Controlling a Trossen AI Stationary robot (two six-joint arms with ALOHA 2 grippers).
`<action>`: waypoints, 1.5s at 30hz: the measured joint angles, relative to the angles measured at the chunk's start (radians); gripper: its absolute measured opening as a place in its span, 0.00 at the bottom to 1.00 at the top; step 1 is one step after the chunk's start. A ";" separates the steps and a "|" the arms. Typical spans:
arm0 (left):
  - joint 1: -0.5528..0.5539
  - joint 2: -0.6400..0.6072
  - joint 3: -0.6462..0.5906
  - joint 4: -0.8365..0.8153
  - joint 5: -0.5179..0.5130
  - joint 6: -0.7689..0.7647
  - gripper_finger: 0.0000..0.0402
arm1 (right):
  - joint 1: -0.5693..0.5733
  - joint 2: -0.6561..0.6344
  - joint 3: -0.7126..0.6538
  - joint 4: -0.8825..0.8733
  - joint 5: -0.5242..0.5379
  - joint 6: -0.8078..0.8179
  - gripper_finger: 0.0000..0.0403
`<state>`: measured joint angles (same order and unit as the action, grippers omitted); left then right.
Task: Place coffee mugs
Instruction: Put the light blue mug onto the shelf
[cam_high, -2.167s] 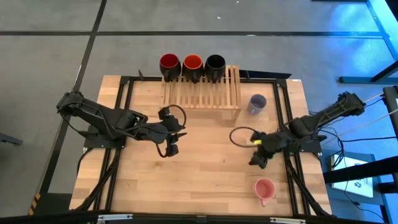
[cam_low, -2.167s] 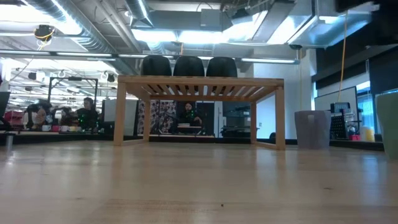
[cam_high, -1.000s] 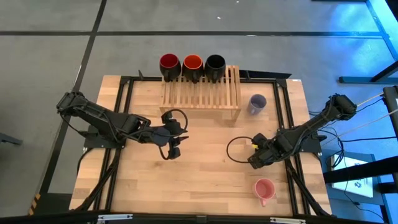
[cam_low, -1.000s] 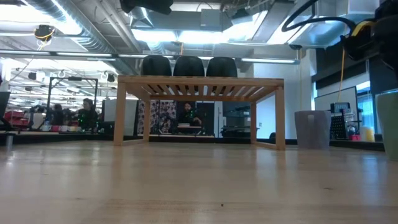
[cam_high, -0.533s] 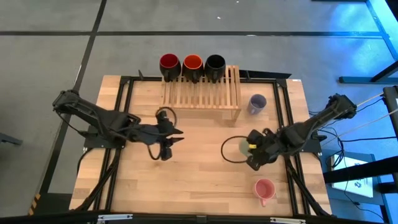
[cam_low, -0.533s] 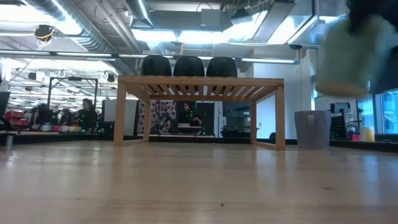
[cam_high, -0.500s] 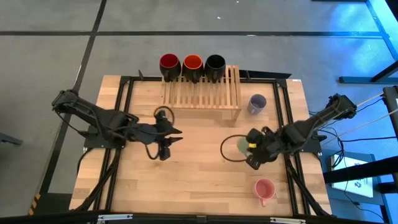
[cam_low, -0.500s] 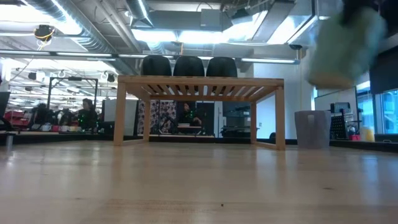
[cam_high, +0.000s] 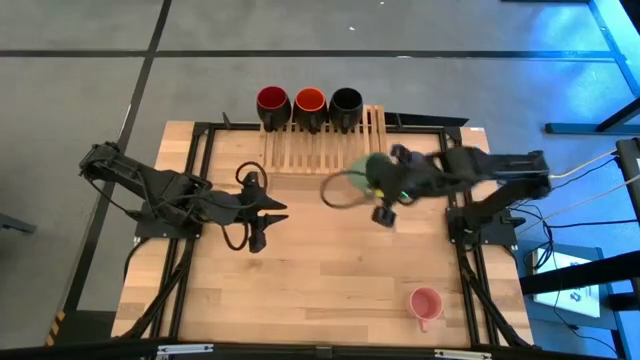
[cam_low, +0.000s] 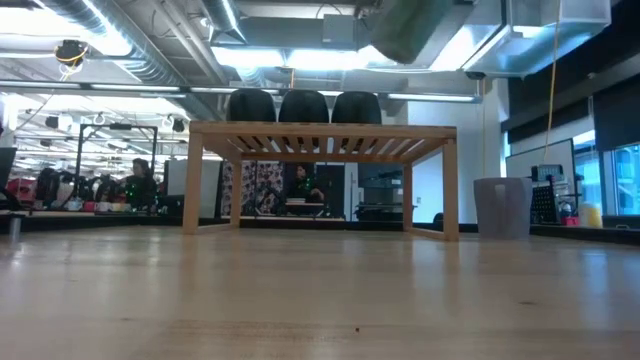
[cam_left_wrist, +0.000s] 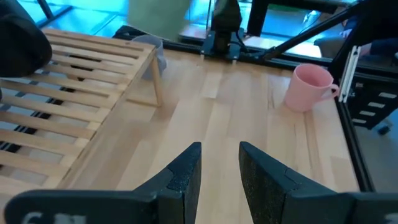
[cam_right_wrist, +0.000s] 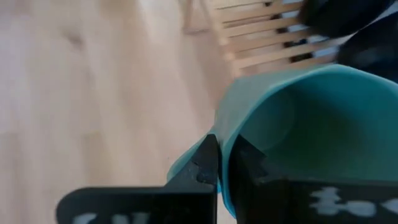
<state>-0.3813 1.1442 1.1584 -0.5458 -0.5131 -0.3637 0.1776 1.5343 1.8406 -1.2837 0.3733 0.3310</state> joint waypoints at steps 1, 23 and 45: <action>0.000 0.003 0.000 -0.002 0.001 0.000 0.25 | -0.028 0.034 0.047 -0.031 0.001 -0.041 0.01; -0.005 0.002 -0.038 0.008 0.001 -0.078 0.25 | -0.362 0.364 0.293 -0.155 -0.287 -0.226 0.01; -0.005 0.002 -0.040 0.019 -0.028 -0.081 0.25 | -0.394 0.364 0.258 -0.097 -0.231 -0.237 0.09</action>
<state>-0.3862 1.1465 1.1187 -0.5272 -0.5407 -0.4449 -0.2169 1.8988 2.0987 -1.3811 0.1419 0.0937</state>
